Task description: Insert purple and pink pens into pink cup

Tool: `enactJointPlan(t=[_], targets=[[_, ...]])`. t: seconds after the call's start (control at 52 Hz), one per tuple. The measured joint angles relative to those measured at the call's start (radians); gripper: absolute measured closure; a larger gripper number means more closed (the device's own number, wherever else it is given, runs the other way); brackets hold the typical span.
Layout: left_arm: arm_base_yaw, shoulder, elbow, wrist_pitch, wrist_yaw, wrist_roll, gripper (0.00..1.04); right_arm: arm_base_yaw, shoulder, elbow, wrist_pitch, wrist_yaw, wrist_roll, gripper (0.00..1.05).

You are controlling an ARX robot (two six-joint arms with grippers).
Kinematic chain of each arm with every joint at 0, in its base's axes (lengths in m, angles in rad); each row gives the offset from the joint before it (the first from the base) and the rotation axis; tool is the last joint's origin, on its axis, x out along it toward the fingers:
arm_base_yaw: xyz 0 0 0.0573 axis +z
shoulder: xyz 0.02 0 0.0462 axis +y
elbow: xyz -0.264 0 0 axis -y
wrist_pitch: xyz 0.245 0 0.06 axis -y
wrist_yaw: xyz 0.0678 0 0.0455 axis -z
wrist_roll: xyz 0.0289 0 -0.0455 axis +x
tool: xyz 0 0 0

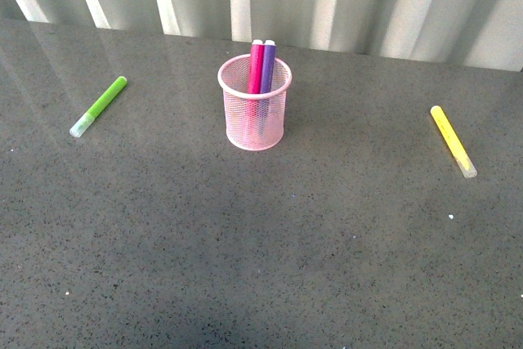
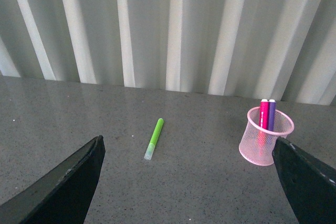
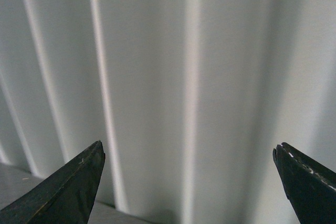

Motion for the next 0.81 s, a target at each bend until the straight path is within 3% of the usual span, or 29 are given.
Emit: enactJointPlan(t=[0.192, 0.384, 0.48, 0.576, 0.634, 0.807], targets=[[0.000, 0.000, 0.000, 0.000, 0.000, 0.000, 0.07, -0.151, -0.274, -0.294, 0.113, 0.005, -0.239, 0.07], [0.000, 0.000, 0.000, 0.000, 0.000, 0.000, 0.07, -0.309, -0.418, -0.478, 0.108, -0.085, -0.329, 0.07], [0.000, 0.000, 0.000, 0.000, 0.000, 0.000, 0.07, -0.353, -0.499, -0.513, 0.023, -0.094, -0.306, 0.10], [0.000, 0.000, 0.000, 0.000, 0.000, 0.000, 0.07, -0.353, -0.656, -0.544, -0.264, -0.069, -0.167, 0.25], [0.000, 0.000, 0.000, 0.000, -0.001, 0.000, 0.07, -0.351, -0.734, -0.591, -0.347, -0.066, -0.116, 0.34], [0.000, -0.001, 0.000, 0.000, 0.000, 0.000, 0.07, -0.322, -0.889, -0.724, -0.388, -0.035, -0.047, 0.70]])
